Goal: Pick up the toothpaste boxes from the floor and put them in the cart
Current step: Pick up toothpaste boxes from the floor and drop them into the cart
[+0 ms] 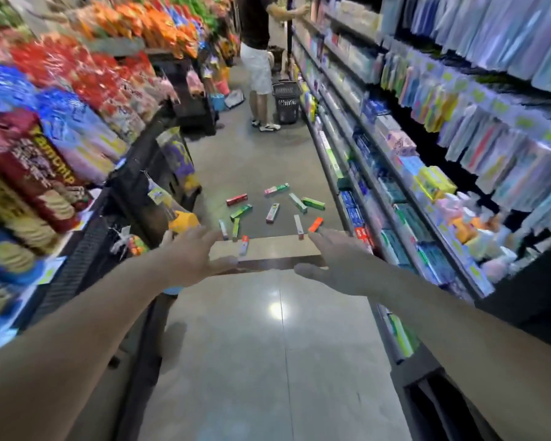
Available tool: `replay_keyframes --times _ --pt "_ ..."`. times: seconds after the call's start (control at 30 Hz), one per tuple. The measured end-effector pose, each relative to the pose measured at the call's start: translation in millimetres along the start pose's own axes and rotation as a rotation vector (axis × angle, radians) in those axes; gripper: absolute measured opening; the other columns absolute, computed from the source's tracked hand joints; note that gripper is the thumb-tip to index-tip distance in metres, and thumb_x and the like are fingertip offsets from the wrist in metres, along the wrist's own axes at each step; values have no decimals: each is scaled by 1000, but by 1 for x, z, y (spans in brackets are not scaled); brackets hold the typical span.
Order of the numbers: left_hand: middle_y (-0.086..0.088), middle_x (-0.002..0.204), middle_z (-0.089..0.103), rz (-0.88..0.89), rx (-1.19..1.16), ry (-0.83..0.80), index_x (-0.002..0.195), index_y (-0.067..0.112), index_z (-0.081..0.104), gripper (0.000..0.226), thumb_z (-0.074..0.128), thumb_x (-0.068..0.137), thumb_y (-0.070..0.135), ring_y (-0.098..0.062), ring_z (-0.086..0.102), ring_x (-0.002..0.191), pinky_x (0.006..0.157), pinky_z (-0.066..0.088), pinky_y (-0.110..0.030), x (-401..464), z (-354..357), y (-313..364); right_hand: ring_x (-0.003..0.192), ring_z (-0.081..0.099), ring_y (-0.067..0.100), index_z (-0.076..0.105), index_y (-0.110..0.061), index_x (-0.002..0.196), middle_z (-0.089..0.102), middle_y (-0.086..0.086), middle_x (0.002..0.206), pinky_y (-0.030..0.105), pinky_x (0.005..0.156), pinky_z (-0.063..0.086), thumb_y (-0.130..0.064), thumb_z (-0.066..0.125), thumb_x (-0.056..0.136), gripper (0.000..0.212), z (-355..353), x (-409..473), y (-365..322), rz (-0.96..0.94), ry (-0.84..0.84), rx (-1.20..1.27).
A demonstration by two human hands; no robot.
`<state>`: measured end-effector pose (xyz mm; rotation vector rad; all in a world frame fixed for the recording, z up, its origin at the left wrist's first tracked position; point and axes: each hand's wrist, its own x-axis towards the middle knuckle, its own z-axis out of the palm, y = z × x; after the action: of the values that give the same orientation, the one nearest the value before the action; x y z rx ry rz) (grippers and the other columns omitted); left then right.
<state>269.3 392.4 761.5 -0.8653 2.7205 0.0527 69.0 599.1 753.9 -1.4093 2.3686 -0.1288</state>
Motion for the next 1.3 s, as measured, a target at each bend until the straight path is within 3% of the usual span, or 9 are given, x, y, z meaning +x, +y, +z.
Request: replay_keyframes --times 0.13,0.27,0.37,0.57,0.63,0.77,0.97,1.3 --pt "-2 153 32 -57 -39 -36 153 34 19 97 19 70 86 -26 25 142 111 23 -60 24 -1 1 149 14 24 19 -21 155 17 5 162 49 117 20 -84 29 78 100 -5 35 19 -33 -24 -55" --pt "-2 157 26 -64 -107 -50 156 29 15 85 32 86 75 -24 17 147 116 14 -60 54 2 -6 151 5 22 13 -21 157 6 4 165 48 120 13 -77 34 88 91 -5 85 24 -74 -76 -84" --pt "-1 156 26 -84 -146 -78 156 26 14 86 31 87 74 -23 19 146 118 9 -59 87 2 -24 151 3 22 13 -21 157 6 4 165 46 121 12 -76 34 88 91 -5 133 22 -81 -103 -87" --pt "-4 154 27 -82 -158 -92 153 28 19 97 21 74 85 -25 17 145 116 10 -61 188 4 -96 147 15 22 15 -22 155 19 2 160 46 118 17 -80 31 85 93 -17 245 4 -87 -115 -131" --pt "-4 155 26 -64 -132 -99 154 28 17 91 26 80 81 -25 17 145 115 10 -59 223 -3 -120 145 20 23 18 -21 154 24 1 158 48 116 21 -80 30 84 92 -27 285 -7 -81 -114 -144" --pt "-5 162 11 -54 -139 -156 156 29 10 90 32 85 79 -28 6 150 117 4 -59 289 -19 -168 147 14 22 17 -21 154 18 1 161 47 116 19 -78 31 87 89 -46 356 -28 -52 -111 -185" --pt "-6 163 7 -16 -83 -187 157 27 5 94 25 83 81 -28 1 151 117 8 -58 367 -27 -226 150 7 21 10 -21 156 9 1 164 45 119 13 -76 30 89 89 -56 444 -44 -23 -138 -164" --pt "-7 160 17 -61 -102 -253 156 27 10 88 33 87 77 -29 9 149 118 11 -56 510 -35 -287 149 11 23 10 -20 157 10 5 164 47 117 16 -79 29 87 94 -58 617 -33 -19 -205 -172"
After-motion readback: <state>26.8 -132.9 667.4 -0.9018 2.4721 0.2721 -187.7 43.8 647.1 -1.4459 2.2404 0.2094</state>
